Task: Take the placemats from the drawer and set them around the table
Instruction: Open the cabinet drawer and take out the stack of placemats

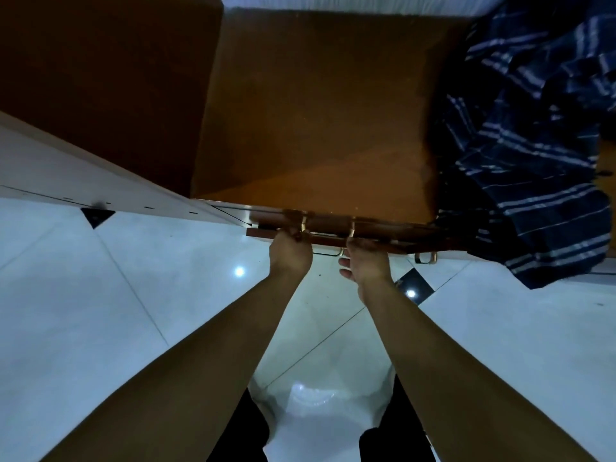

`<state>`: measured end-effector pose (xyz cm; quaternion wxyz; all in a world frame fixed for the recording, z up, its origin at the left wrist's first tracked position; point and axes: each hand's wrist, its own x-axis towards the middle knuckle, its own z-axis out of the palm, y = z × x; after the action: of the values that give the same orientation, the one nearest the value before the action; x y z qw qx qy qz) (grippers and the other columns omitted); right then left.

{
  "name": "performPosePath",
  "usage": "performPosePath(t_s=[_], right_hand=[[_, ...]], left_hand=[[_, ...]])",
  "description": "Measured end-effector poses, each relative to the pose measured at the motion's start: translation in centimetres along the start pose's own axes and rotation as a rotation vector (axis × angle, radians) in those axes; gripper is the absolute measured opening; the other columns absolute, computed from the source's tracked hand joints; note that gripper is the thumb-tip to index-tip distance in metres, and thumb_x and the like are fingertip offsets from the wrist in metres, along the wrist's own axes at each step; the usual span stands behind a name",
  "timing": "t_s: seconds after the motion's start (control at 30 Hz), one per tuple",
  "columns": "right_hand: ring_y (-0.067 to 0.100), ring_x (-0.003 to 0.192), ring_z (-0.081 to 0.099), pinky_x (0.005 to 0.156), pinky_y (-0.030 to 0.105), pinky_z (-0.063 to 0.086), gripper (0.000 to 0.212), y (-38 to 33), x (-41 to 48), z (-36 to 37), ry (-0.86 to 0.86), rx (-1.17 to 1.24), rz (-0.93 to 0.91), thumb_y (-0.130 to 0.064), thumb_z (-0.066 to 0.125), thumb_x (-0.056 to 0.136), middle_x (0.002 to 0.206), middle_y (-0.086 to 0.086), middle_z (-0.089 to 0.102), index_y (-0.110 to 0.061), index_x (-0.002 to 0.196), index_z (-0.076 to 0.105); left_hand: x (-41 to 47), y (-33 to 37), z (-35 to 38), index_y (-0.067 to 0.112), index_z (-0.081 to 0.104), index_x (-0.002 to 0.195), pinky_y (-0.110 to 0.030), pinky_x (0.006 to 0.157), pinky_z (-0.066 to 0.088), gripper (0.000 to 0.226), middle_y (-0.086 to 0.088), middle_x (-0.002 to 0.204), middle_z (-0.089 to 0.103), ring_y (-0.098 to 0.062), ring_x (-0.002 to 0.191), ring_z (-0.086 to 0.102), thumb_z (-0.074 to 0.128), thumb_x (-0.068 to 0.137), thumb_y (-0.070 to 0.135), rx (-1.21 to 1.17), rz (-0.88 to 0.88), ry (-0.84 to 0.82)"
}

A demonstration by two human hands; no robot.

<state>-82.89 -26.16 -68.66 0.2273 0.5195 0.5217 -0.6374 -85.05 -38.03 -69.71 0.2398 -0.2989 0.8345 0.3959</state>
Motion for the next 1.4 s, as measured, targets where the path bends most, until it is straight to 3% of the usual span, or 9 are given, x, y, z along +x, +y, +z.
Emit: performPosePath(t_s=[0.1, 0.3, 0.53, 0.63, 0.8, 0.97, 1.13, 1.27, 1.4], right_hand=[[0.013, 0.066, 0.063, 0.067, 0.028, 0.054, 0.006, -0.1, 1.4, 0.8, 0.027, 0.005, -0.049, -0.019, 0.059, 0.096, 0.084, 0.005, 0.068, -0.015, 0.096, 0.062], [0.013, 0.054, 0.056, 0.055, 0.025, 0.046, 0.014, 1.6, 1.8, 1.2, 0.065, 0.019, -0.13, -0.015, 0.058, 0.096, 0.069, 0.005, 0.062, -0.014, 0.082, 0.06], [0.014, 0.051, 0.049, 0.051, 0.022, 0.04, 0.017, 7.6, -1.6, -0.6, 0.058, 0.028, -0.079, -0.006, 0.054, 0.095, 0.064, 0.007, 0.053, -0.01, 0.078, 0.055], [0.012, 0.043, 0.051, 0.05, 0.023, 0.041, 0.012, 10.5, -3.4, -1.8, 0.072, -0.056, 0.016, -0.001, 0.052, 0.093, 0.06, 0.008, 0.056, -0.005, 0.083, 0.055], [0.016, 0.048, 0.053, 0.052, 0.027, 0.045, 0.007, 15.7, -5.7, -3.5, 0.088, -0.132, 0.103, -0.002, 0.055, 0.089, 0.061, 0.009, 0.058, 0.001, 0.084, 0.057], [0.015, 0.046, 0.05, 0.044, 0.023, 0.04, 0.006, 18.9, -6.7, -4.3, 0.102, -0.129, 0.144, 0.002, 0.053, 0.089, 0.062, 0.012, 0.056, 0.0, 0.084, 0.055], [0.017, 0.05, 0.054, 0.05, 0.026, 0.043, 0.015, 18.8, -9.8, -5.5, -0.023, -0.285, 0.232, -0.014, 0.055, 0.094, 0.068, 0.012, 0.057, -0.006, 0.082, 0.056], [0.018, 0.057, 0.057, 0.056, 0.03, 0.045, 0.022, 16.0, -15.2, -8.0, -0.192, -0.493, 0.219, -0.021, 0.057, 0.093, 0.071, 0.01, 0.062, -0.001, 0.087, 0.06], [0.018, 0.055, 0.054, 0.054, 0.029, 0.042, 0.023, 11.3, -17.7, -10.3, -0.149, -0.451, 0.092, -0.019, 0.058, 0.092, 0.069, 0.01, 0.061, 0.002, 0.084, 0.061]], left_hand=[[1.1, 0.1, 1.1, 0.009, 0.062, 0.107, -0.028, 0.071, 0.042, 0.024, -0.007, 0.097, 0.066, -0.023, 0.083, 0.057, 0.049, 0.098, 0.026, -0.092, -0.011, 0.024], [0.9, -1.5, 1.8, 0.012, 0.062, 0.097, -0.022, 0.058, 0.042, 0.019, -0.003, 0.085, 0.066, -0.021, 0.077, 0.062, 0.05, 0.097, 0.027, -0.136, -0.034, 0.035], [-3.9, -7.9, 1.4, 0.017, 0.052, 0.071, -0.04, 0.067, 0.052, 0.024, -0.008, 0.07, 0.064, -0.032, 0.072, 0.063, 0.049, 0.088, 0.033, -0.113, -0.016, -0.018], [-6.6, -11.1, 0.8, 0.014, 0.056, 0.074, -0.045, 0.064, 0.054, 0.023, -0.012, 0.069, 0.066, -0.035, 0.07, 0.064, 0.048, 0.082, 0.034, -0.098, -0.091, -0.077], [-10.6, -15.5, 0.1, 0.005, 0.053, 0.069, -0.038, 0.056, 0.045, 0.019, -0.019, 0.065, 0.063, -0.028, 0.058, 0.054, 0.048, 0.073, 0.023, -0.046, -0.185, -0.136], [-13.7, -16.5, -0.2, 0.002, 0.057, 0.075, -0.032, 0.063, 0.042, 0.009, -0.021, 0.074, 0.064, -0.024, 0.066, 0.051, 0.052, 0.083, 0.001, -0.079, -0.286, -0.131], [-17.1, -16.0, -2.0, 0.016, 0.061, 0.086, -0.032, 0.067, 0.047, 0.013, -0.008, 0.077, 0.068, -0.028, 0.073, 0.064, 0.055, 0.092, 0.026, -0.04, -0.309, -0.126], [-21.3, -12.3, -6.7, 0.017, 0.06, 0.079, -0.014, 0.056, 0.046, 0.013, -0.004, 0.069, 0.065, -0.01, 0.064, 0.061, 0.057, 0.092, 0.018, -0.092, -0.135, -0.032], [-20.0, -8.3, -10.0, 0.019, 0.059, 0.086, -0.005, 0.063, 0.041, 0.008, 0.002, 0.08, 0.066, -0.001, 0.074, 0.06, 0.058, 0.091, 0.013, -0.078, 0.121, 0.088]])
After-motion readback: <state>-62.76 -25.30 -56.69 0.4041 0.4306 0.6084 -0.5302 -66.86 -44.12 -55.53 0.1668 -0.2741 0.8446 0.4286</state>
